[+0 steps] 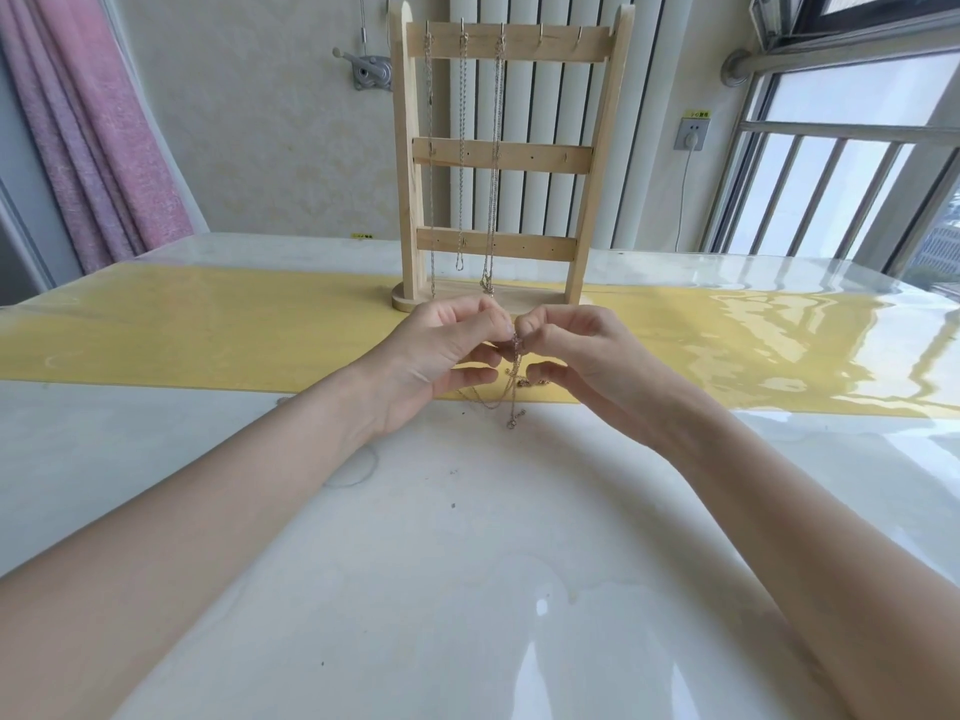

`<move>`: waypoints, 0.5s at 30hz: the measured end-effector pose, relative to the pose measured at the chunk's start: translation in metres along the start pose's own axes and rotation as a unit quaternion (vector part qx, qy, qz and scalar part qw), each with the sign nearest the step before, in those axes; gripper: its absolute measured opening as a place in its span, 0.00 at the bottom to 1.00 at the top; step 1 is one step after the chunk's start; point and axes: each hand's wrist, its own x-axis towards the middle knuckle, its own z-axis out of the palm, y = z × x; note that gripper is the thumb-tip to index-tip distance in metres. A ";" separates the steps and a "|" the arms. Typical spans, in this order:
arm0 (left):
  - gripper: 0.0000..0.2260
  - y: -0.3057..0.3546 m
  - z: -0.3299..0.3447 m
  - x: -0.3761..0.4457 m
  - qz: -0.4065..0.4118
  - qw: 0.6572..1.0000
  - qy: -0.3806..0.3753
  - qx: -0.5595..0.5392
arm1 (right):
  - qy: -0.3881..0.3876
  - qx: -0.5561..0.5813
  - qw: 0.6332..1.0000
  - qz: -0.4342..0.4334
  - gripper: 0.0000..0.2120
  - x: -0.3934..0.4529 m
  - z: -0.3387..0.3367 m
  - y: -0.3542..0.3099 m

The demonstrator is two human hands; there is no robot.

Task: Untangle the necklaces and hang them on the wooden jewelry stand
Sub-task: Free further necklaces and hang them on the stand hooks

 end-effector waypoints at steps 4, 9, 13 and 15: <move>0.11 0.001 0.000 -0.001 0.007 1.000 0.011 0.007 | -0.002 0.023 1.000 0.001 0.05 0.002 -0.001 0.000; 0.10 0.003 0.000 -0.001 0.017 1.000 0.020 0.005 | 0.005 0.048 0.999 0.003 0.05 0.002 -0.001 0.001; 0.10 0.002 0.001 0.000 0.024 0.999 0.037 0.004 | -0.003 0.044 0.999 0.004 0.05 0.001 -0.001 0.000; 0.11 0.001 0.000 0.000 0.030 0.998 0.056 0.016 | -0.002 0.013 1.000 0.003 0.07 0.000 0.001 0.000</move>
